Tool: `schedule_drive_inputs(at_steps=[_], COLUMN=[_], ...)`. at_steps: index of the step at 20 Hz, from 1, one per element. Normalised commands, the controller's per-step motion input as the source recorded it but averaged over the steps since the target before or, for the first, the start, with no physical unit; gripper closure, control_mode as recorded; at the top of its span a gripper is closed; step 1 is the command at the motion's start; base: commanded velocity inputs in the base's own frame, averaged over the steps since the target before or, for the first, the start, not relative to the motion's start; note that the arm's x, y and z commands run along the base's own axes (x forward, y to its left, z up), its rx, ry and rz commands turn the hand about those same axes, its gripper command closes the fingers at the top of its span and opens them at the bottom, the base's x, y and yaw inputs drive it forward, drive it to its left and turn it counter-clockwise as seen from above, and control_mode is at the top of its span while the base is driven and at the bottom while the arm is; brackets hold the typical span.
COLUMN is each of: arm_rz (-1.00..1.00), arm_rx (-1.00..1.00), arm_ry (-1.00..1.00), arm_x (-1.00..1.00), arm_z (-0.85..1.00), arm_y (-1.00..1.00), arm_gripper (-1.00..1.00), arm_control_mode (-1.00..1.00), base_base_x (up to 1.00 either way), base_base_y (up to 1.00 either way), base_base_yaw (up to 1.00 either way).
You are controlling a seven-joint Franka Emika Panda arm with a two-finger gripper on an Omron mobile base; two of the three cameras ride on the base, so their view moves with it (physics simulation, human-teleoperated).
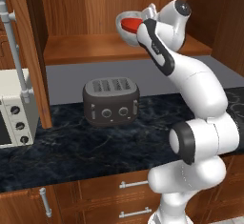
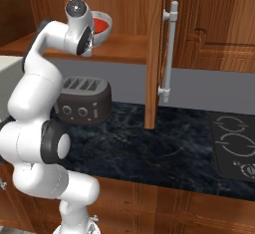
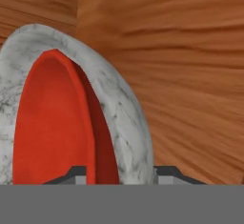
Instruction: Pick up the bowls on the counter and stack them on top of one another in the open cabinet. Place the smaller bowl on top of the larger bowl.
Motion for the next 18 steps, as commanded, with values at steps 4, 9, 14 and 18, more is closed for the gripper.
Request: schedule_drive_inputs(at_steps=[4,9,14,18], arm_rz=[0.0,-0.01,-0.01,-0.01], arm_rx=[0.0,0.0,0.0,0.0], arm_ry=[0.0,0.01,0.01,0.01], arm_x=[0.16,0.14,0.13,0.13], arm_z=[-0.02,-0.02,-0.02,-0.02], arm_y=[0.01,0.0,0.0,0.0], arm_gripper=[1.0,1.0,1.0,1.0], arm_control_mode=[-1.0,-1.0,-1.0,-1.0], base_base_x=[0.0,0.0,0.0,0.0], base_base_y=[0.0,0.0,0.0,0.0], base_base_yaw=[0.0,0.0,0.0,0.0])
